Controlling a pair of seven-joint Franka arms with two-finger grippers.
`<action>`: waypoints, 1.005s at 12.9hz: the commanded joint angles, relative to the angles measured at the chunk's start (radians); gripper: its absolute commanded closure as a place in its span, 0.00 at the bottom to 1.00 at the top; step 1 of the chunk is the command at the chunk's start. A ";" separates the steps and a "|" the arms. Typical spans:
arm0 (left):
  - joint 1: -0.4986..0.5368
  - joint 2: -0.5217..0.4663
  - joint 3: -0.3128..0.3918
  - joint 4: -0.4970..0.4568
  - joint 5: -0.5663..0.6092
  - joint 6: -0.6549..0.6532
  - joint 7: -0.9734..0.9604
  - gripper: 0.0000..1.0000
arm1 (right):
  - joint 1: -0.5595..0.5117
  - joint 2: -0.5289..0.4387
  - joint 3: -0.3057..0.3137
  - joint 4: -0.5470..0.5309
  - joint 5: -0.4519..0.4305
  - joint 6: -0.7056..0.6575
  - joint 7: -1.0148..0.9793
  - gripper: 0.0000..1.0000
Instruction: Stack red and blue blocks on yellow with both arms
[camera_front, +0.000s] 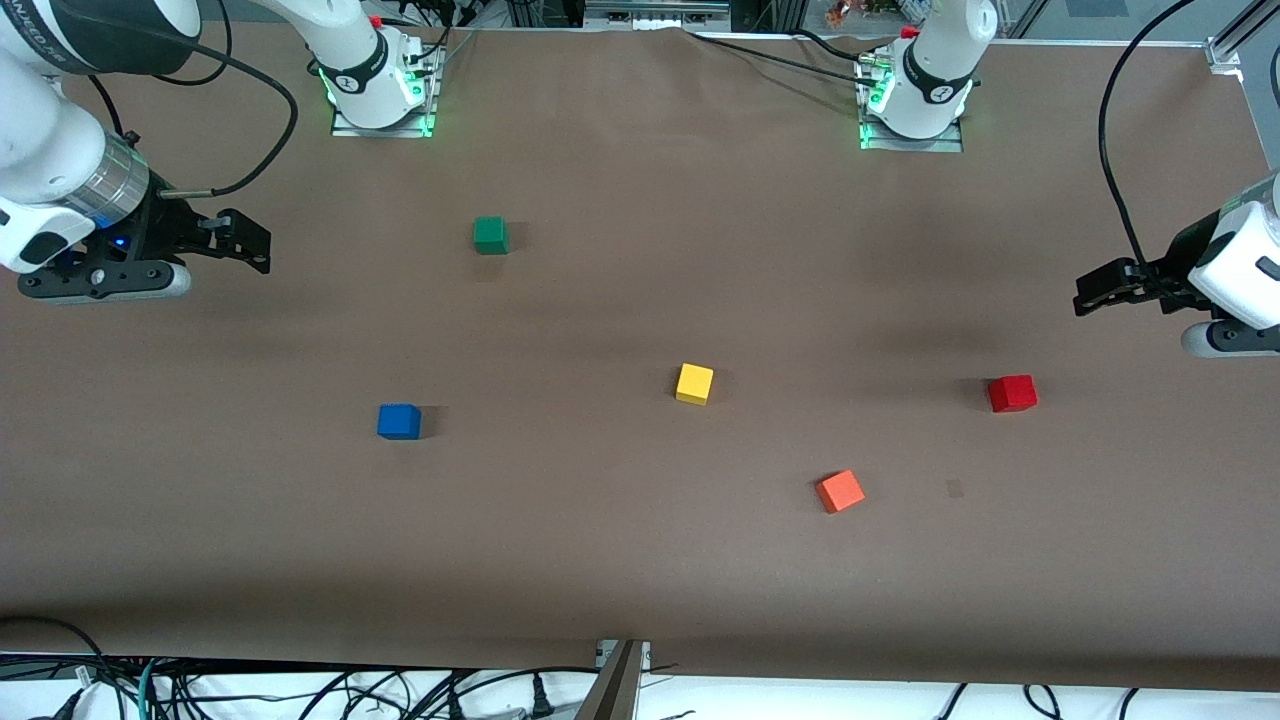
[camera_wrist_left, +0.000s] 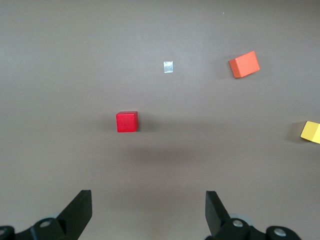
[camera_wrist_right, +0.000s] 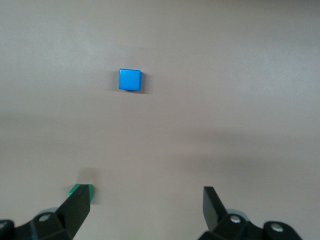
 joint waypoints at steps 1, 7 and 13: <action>0.000 0.019 0.003 0.034 -0.021 -0.005 0.004 0.00 | -0.007 0.001 -0.011 0.006 -0.001 -0.008 0.008 0.00; 0.000 0.020 0.003 0.034 -0.021 -0.005 0.004 0.00 | -0.007 0.001 -0.011 0.006 -0.001 -0.007 0.006 0.00; 0.001 0.026 0.004 0.036 -0.035 -0.005 0.003 0.00 | -0.007 0.001 -0.011 0.006 -0.001 -0.007 0.006 0.00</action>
